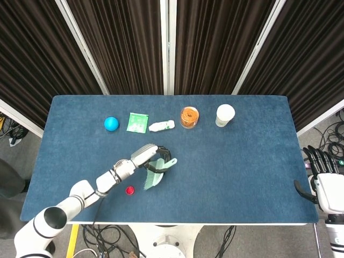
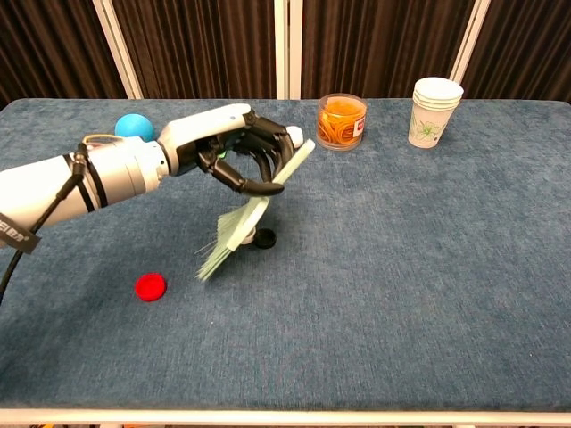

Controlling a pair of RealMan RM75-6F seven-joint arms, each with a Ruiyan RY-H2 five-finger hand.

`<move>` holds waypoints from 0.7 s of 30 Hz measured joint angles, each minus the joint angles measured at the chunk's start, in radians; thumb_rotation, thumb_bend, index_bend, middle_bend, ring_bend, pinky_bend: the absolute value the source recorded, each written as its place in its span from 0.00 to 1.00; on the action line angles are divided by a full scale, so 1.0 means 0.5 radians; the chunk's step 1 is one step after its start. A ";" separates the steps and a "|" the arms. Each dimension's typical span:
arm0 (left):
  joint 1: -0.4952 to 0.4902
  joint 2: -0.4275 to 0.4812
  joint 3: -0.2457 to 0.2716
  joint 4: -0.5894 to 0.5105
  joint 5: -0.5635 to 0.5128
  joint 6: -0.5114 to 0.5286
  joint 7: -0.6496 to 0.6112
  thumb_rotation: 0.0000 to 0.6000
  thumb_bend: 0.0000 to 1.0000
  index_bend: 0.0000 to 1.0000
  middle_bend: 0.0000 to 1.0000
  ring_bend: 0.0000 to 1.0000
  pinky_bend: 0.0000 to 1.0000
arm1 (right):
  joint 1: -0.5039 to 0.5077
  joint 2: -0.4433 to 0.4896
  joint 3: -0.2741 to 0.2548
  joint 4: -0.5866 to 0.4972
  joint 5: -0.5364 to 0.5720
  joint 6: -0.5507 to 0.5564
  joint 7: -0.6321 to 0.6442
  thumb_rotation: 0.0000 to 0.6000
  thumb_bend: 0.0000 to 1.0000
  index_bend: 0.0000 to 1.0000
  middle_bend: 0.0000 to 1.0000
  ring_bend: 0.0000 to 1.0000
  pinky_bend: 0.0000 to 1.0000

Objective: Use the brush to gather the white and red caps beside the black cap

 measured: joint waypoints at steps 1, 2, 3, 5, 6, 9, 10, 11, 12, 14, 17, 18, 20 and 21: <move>0.005 0.017 -0.012 -0.020 -0.016 0.002 0.022 1.00 0.39 0.56 0.59 0.40 0.45 | 0.000 0.000 0.000 0.005 -0.003 0.001 0.006 1.00 0.22 0.00 0.05 0.00 0.00; 0.013 0.036 -0.026 -0.042 -0.034 0.005 0.045 1.00 0.39 0.56 0.59 0.40 0.45 | 0.001 0.000 0.000 0.010 -0.007 0.001 0.012 1.00 0.22 0.00 0.05 0.00 0.00; 0.027 0.065 -0.045 -0.077 -0.060 0.010 0.075 1.00 0.40 0.56 0.59 0.40 0.45 | 0.004 0.000 0.001 0.017 -0.013 -0.002 0.018 1.00 0.22 0.00 0.05 0.00 0.00; 0.055 0.116 -0.073 -0.139 -0.101 0.019 0.126 1.00 0.40 0.56 0.59 0.40 0.45 | 0.011 0.000 0.002 0.025 -0.021 -0.009 0.026 1.00 0.22 0.00 0.05 0.00 0.00; 0.078 0.151 -0.089 -0.184 -0.127 0.027 0.168 1.00 0.40 0.56 0.59 0.40 0.45 | 0.016 -0.001 0.002 0.030 -0.027 -0.014 0.029 1.00 0.22 0.00 0.05 0.00 0.00; 0.148 0.243 -0.119 -0.308 -0.188 0.046 0.299 1.00 0.41 0.56 0.59 0.40 0.45 | 0.030 0.000 0.004 0.041 -0.041 -0.025 0.037 1.00 0.22 0.00 0.05 0.00 0.00; 0.171 0.273 -0.126 -0.351 -0.205 0.051 0.345 1.00 0.41 0.56 0.59 0.40 0.45 | 0.034 0.000 0.005 0.043 -0.042 -0.029 0.039 1.00 0.22 0.00 0.05 0.00 0.00; 0.196 0.302 -0.132 -0.398 -0.224 0.058 0.394 1.00 0.41 0.55 0.59 0.40 0.44 | 0.036 0.000 0.006 0.046 -0.042 -0.033 0.040 1.00 0.22 0.00 0.05 0.00 0.00; 0.231 0.340 -0.140 -0.466 -0.250 0.068 0.463 1.00 0.41 0.55 0.59 0.40 0.44 | 0.040 0.000 0.006 0.048 -0.041 -0.041 0.042 1.00 0.22 0.00 0.05 0.00 0.00; 0.290 0.395 -0.155 -0.577 -0.295 0.087 0.565 1.00 0.42 0.55 0.60 0.40 0.44 | 0.047 -0.001 0.007 0.054 -0.038 -0.054 0.047 1.00 0.22 0.00 0.05 0.00 0.00; 0.401 0.481 -0.178 -0.777 -0.383 0.123 0.739 1.00 0.43 0.56 0.60 0.40 0.44 | 0.059 -0.001 0.011 0.061 -0.036 -0.066 0.050 1.00 0.22 0.00 0.05 0.00 0.00; 0.447 0.513 -0.184 -0.860 -0.416 0.139 0.811 1.00 0.43 0.56 0.60 0.40 0.44 | 0.062 0.000 0.013 0.062 -0.036 -0.070 0.050 1.00 0.22 0.00 0.05 0.00 0.00; 0.512 0.558 -0.186 -0.974 -0.453 0.167 0.926 1.00 0.43 0.56 0.60 0.40 0.43 | 0.069 0.000 0.016 0.063 -0.034 -0.077 0.048 1.00 0.22 0.00 0.05 0.00 0.00; 0.553 0.583 -0.184 -1.041 -0.469 0.188 1.006 1.00 0.43 0.56 0.60 0.40 0.43 | 0.074 -0.001 0.018 0.063 -0.031 -0.084 0.047 1.00 0.22 0.00 0.05 0.00 0.00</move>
